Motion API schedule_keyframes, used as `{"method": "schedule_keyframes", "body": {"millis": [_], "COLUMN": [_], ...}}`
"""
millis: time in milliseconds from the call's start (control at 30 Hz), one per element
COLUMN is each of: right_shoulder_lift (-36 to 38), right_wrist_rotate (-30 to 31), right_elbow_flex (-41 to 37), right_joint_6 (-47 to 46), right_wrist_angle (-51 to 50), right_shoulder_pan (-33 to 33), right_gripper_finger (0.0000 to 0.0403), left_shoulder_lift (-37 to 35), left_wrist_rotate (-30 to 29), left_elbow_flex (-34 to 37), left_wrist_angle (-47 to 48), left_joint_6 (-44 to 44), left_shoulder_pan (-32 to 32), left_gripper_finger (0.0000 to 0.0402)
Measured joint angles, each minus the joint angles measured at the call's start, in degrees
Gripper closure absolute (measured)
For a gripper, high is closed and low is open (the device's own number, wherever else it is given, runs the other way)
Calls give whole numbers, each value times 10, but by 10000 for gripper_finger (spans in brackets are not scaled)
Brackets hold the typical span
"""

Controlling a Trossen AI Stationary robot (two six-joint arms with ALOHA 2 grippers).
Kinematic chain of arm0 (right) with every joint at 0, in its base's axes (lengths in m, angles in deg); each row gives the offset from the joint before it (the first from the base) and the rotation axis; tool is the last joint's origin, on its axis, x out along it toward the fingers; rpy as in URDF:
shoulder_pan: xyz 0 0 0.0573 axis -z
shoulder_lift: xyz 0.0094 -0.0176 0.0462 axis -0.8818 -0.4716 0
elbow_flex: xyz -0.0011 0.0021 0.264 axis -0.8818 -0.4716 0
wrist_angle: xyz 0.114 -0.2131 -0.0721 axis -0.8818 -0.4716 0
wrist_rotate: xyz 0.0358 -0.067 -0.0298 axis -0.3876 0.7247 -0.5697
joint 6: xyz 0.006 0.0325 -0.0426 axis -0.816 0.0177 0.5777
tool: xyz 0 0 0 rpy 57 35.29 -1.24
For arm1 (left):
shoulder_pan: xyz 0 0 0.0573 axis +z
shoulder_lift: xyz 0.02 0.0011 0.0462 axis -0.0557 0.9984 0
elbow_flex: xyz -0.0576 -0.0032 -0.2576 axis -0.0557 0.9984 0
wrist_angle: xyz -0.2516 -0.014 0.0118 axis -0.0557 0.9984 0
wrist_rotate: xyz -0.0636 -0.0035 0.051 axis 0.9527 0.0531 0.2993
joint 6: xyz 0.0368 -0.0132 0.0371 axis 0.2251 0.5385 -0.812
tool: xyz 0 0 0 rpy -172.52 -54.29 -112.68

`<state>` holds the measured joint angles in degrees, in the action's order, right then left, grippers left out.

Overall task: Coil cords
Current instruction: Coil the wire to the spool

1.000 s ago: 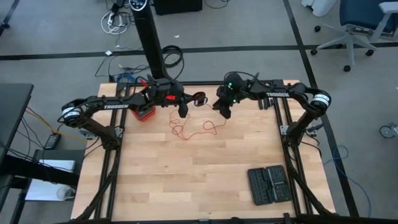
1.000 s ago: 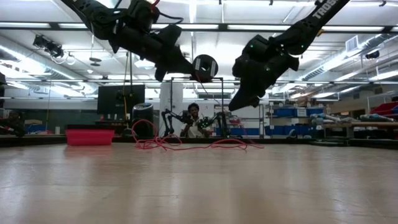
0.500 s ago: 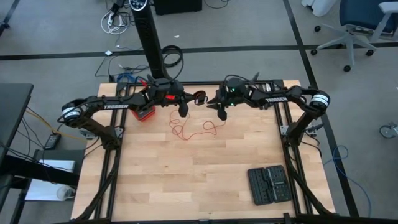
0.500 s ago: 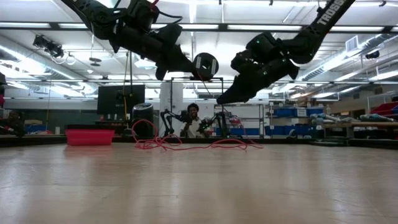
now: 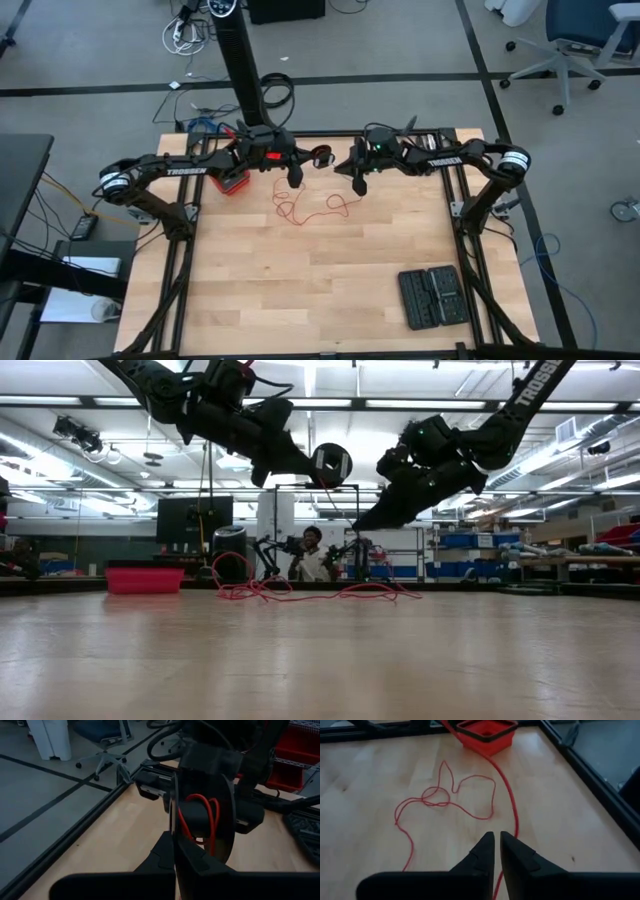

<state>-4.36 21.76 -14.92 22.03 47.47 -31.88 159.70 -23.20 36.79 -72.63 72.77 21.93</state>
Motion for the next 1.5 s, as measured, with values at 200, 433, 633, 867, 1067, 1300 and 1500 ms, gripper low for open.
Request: {"method": "schedule_keyframes", "body": {"millis": [200, 433, 633, 867, 1067, 1300, 1500], "right_shoulder_lift": [2, 2, 3, 3, 3, 3, 3], "right_wrist_rotate": [-5, 66, 91, 172, 180, 175, 175], "right_elbow_flex": [-14, -53, -57, -57, -57, -57, -57], "right_joint_6": [32, 48, 54, 64, 71, 71, 70], "right_wrist_angle": [64, 156, 172, 172, 175, 174, 174], "right_shoulder_pan": [-10, -15, -18, -41, -46, -48, -48], "right_gripper_finger": [360, 361, 338, 291, 280, 286, 289], "left_shoulder_lift": [0, 0, 0, 0, 0, 0, 0], "left_wrist_rotate": [-11, -20, -22, -26, -26, -26, -26], "left_elbow_flex": [0, 0, 0, 0, 0, 0, 0], "left_wrist_angle": [17, 19, 19, 8, -5, -24, -35], "left_joint_6": [-13, -14, -13, -10, -6, 1, 1], "left_shoulder_pan": [0, 0, 0, 0, 0, 0, 0], "left_gripper_finger": [401, 401, 401, 401, 400, 400, 400]}}
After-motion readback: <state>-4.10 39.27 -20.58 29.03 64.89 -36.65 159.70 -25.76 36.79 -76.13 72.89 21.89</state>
